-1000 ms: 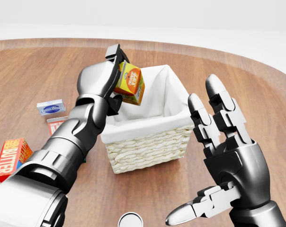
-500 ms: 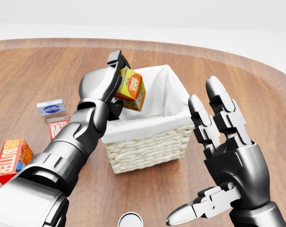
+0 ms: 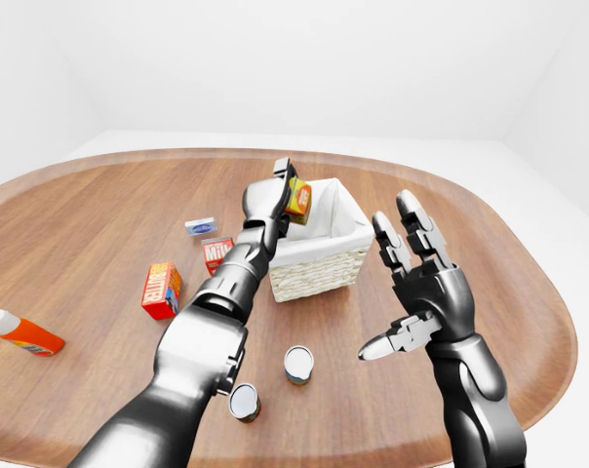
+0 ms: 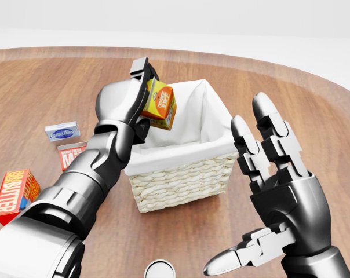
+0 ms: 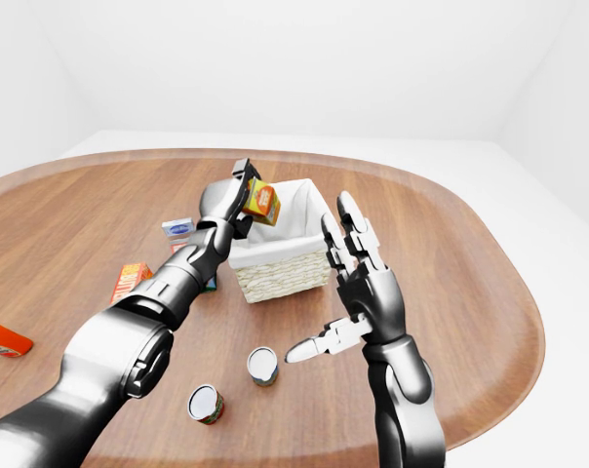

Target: Pick up the orange juice, and put it in the basket.

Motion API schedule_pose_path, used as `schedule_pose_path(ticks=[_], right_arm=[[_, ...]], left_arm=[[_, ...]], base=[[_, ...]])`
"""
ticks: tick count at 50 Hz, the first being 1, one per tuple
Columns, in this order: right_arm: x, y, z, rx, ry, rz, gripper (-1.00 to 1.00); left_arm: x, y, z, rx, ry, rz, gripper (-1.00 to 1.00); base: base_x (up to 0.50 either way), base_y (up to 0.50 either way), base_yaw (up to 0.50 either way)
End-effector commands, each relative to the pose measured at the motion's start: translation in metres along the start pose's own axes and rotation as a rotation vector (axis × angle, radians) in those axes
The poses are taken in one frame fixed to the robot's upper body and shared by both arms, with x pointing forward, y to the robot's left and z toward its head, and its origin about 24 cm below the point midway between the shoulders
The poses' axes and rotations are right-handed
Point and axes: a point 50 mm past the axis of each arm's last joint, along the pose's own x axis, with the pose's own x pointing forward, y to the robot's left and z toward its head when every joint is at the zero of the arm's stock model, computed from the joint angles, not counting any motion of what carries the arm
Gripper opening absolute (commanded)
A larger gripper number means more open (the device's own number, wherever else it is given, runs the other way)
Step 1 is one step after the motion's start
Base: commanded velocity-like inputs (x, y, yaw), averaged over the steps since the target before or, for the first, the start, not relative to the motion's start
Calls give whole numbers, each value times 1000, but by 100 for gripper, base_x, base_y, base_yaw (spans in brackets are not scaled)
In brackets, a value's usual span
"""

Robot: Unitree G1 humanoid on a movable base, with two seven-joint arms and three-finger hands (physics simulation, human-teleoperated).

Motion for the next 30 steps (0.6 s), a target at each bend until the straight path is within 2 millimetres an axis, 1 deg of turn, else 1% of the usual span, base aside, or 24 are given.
schedule_pose_path(ticks=[1,15,19,24,30], right_arm=[[0,0,1,0,-2,0,100],[-1,0,2,-4,0,-1,100],[0,0,2,-6,1,-2,100],[-1,1,1,-4,3,1,100],[-1,0,1,-4,2,0,100]], left_arm=[[3,9,3,-1,-10,71,-100],[-1,3,-5,-1,16,56,-100],[0,4,-7,-3,25,59,-100],[0,6,-8,-1,28,68,-100],[-1,4,-7,3,24,65,-100]], base=[[0,0,0],[0,0,0],[0,0,0],[0,0,0],[0,0,0]])
